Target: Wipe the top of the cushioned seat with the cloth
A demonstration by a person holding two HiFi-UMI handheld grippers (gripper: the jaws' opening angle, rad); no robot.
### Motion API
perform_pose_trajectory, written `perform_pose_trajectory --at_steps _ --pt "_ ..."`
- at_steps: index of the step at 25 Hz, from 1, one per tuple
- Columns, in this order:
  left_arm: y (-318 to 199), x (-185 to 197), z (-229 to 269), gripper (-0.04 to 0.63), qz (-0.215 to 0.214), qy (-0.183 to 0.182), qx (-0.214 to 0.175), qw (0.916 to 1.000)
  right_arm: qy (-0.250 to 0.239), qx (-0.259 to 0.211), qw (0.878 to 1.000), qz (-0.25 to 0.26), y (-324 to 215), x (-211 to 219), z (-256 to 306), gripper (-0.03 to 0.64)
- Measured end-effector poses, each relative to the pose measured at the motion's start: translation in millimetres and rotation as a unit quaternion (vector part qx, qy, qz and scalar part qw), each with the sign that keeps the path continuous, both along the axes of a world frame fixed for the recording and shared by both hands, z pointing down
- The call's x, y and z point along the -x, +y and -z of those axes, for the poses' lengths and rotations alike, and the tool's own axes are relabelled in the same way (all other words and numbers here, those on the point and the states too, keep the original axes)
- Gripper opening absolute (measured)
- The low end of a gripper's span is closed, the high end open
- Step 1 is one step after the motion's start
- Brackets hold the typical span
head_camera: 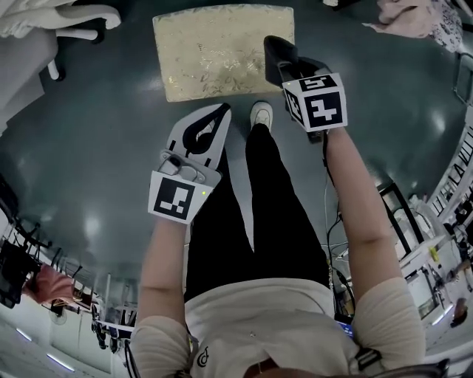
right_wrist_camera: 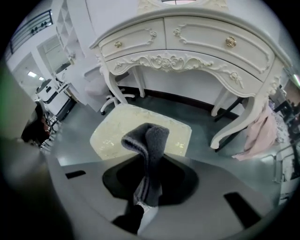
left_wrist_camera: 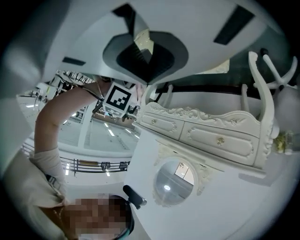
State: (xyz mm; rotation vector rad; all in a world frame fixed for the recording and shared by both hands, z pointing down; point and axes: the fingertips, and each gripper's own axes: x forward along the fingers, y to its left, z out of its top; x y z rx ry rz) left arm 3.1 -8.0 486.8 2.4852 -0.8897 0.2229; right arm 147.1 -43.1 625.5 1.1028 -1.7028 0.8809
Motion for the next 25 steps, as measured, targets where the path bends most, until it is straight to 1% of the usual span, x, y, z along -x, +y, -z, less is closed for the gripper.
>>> perform_pose_trajectory --at_steps 3,7,10,15,18,20,25 --pt "1.7 38.3 4.6 0.012 0.008 -0.014 -0.014 0.9998 -0.018 0.005 1.0 0.01 8.8 48.1 3.6 0.081" --pt "4.7 79.2 2.1 0.012 0.017 -0.038 -0.029 0.9987 -0.036 0.014 0.999 0.029 18.6 106.7 -5.3 0.081" --pt "11.1 111.0 -2.7 0.012 0.021 -0.049 -0.029 0.9982 -0.044 0.017 0.998 0.045 23.6 151.2 -13.3 0.081" --pt "19.1 157.4 -16.7 0.012 0.035 -0.054 -0.017 0.9978 -0.059 0.02 0.996 0.07 23.7 217.1 -30.5 0.081" --pt "22.6 173.3 -23.6 0.012 0.041 -0.05 -0.008 0.9979 -0.066 0.027 0.994 0.077 22.4 243.1 -42.3 0.081" --pt "26.5 179.3 -28.3 0.012 0.036 -0.05 -0.005 0.9981 -0.07 0.031 0.994 0.079 21.6 254.6 -48.7 0.081" --pt "33.9 191.9 -44.9 0.012 0.024 -0.066 -0.001 0.9975 -0.059 0.028 0.994 0.082 18.0 264.3 -64.7 0.081"
